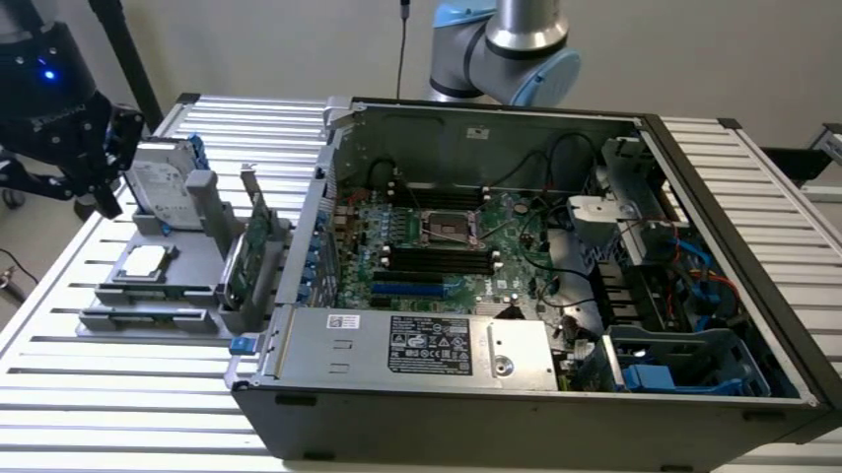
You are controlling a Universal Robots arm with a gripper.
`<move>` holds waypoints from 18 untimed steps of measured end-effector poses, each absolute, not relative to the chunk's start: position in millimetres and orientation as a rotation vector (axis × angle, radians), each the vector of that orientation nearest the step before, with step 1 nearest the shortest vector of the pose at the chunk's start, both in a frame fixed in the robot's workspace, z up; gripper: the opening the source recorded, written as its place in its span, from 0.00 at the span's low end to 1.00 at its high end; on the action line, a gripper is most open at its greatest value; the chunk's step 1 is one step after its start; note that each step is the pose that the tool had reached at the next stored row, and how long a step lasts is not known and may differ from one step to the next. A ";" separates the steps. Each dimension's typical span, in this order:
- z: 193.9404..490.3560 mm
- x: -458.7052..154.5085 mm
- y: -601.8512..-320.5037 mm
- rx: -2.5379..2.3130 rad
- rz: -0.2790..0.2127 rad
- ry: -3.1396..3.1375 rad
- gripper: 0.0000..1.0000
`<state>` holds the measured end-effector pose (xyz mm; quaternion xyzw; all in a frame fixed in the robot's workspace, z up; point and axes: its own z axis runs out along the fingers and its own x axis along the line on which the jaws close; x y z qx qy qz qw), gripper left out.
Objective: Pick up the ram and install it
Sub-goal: 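Pick up the ram and move it above insertion slot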
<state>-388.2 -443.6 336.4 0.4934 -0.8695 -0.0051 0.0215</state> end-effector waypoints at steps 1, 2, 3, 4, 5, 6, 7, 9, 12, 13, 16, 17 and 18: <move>336.3 -388.2 -443.6 1.553 -0.015 -2.681 0.11; 336.2 -388.2 -443.6 1.577 -0.015 -2.667 0.11; 336.0 -388.2 -443.6 1.602 -0.014 -2.652 0.11; 335.8 -388.2 -443.6 1.626 -0.013 -2.637 0.11; 335.7 -388.2 -443.6 1.649 -0.013 -2.622 0.11; 335.6 -388.2 -443.6 1.673 -0.012 -2.608 0.11; 335.4 -388.2 -443.6 1.696 -0.011 -2.592 0.11; 335.1 -388.2 -443.6 1.744 -0.010 -2.560 0.11; 334.5 -388.2 -443.6 1.812 -0.008 -2.512 0.11; 334.2 -388.2 -443.6 1.835 -0.008 -2.495 0.11; 333.2 -388.2 -443.6 1.903 -0.006 -2.444 0.11; 332.9 -388.2 -443.6 1.925 -0.005 -2.426 0.11; 332.6 -388.2 -443.6 1.947 -0.005 -2.409 0.11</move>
